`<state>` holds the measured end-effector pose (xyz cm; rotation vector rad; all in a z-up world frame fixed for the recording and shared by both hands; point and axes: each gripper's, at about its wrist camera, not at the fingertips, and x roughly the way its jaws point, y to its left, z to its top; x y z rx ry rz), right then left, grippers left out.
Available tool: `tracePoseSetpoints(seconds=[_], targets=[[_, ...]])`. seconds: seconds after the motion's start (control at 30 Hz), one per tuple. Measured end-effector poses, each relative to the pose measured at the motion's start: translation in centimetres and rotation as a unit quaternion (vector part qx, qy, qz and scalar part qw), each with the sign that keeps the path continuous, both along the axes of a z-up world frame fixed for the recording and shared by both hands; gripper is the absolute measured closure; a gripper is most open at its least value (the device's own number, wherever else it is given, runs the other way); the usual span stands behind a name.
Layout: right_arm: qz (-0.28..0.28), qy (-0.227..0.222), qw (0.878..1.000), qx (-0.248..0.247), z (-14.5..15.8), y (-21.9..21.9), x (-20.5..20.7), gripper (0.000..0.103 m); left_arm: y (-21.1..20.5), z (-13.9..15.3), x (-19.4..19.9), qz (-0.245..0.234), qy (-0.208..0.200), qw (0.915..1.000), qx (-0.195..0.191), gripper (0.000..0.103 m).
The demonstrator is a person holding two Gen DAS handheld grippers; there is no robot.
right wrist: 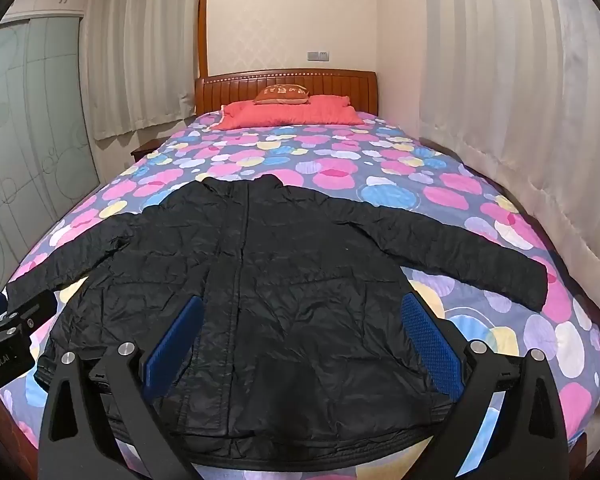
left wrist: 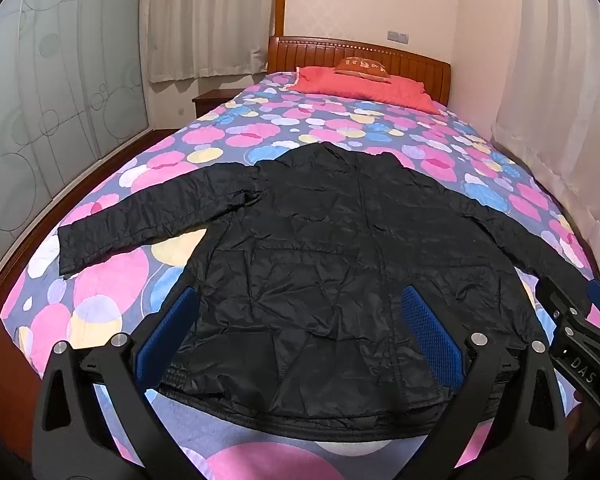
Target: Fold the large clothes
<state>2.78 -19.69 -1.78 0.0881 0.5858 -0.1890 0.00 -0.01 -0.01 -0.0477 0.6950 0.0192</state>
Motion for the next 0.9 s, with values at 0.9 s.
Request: tracePoseSetpoints(seconds=[0.9], targets=[[0.002,0.002,1.000,0.002,0.4,0.5,-0.3,0.005,-1.3,0.1,-1.3,0.002,-0.002,1.0000,-0.004,0.002]])
